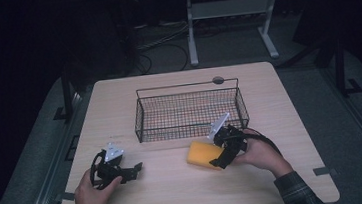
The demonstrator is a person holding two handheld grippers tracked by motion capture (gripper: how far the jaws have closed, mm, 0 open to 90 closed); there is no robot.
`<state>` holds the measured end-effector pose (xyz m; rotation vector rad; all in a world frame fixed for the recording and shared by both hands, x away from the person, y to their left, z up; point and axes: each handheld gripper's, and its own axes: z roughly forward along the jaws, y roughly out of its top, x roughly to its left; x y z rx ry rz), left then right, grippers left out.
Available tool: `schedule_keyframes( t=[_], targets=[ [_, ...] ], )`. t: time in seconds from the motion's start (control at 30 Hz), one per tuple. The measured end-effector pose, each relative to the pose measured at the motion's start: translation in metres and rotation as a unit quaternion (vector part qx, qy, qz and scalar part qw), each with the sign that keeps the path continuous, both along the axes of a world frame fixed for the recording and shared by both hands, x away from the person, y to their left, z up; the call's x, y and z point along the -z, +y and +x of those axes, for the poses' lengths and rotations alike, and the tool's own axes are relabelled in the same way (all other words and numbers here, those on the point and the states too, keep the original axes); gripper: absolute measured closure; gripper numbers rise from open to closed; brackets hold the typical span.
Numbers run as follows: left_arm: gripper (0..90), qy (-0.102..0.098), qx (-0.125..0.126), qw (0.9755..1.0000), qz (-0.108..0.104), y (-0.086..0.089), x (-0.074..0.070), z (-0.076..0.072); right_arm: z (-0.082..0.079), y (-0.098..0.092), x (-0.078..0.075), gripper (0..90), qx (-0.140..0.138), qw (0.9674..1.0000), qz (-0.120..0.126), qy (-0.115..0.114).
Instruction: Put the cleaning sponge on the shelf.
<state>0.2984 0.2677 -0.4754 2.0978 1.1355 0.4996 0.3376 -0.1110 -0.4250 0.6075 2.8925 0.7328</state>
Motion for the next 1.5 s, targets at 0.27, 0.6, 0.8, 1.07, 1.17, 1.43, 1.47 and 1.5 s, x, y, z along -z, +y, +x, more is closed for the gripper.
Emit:
schedule_keyframes(
  t=[0.27, 0.6, 0.8, 1.07, 1.17, 1.43, 1.47, 1.5],
  targets=[
    [12.7, 0.000, 0.001, 1.0000, 0.001, 0.000, 0.000, 0.000, 0.003, 0.011, 0.001, 10.1, -0.007, 0.9999, -0.014, 0.001],
    [12.7, 0.000, 0.001, 1.0000, 0.001, 0.000, 0.000, 0.000, 0.007, 0.024, 0.009, 10.2, -0.016, 0.9994, -0.029, 0.004],
    [12.7, 0.000, 0.000, 1.0000, 0.000, 0.000, 0.000, 0.000, 0.009, 0.032, 0.016, 10.3, -0.022, 0.9989, -0.040, 0.009],
    [12.7, 0.000, 0.000, 1.0000, 0.000, 0.000, 0.000, 0.000, 0.012, 0.036, 0.023, 12.9, -0.022, 0.9985, -0.047, 0.019],
    [12.7, 0.000, 0.000, 1.0000, 0.000, 0.000, 0.000, 0.000, 0.012, 0.037, 0.024, 13.7, -0.021, 0.9983, -0.049, 0.023],
    [12.7, 0.000, 0.000, 1.0000, 0.000, 0.000, 0.000, 0.000, 0.012, 0.037, 0.026, 20.4, -0.025, 0.9979, -0.053, 0.027],
    [12.7, 0.000, 0.000, 1.0000, 0.000, 0.000, 0.000, 0.000, 0.012, 0.037, 0.025, 21.6, -0.025, 0.9980, -0.052, 0.027],
    [12.7, 0.000, 0.000, 1.0000, 0.000, 0.000, 0.000, 0.000, 0.012, 0.037, 0.025, 21.9, -0.024, 0.9980, -0.052, 0.027]
  ],
)
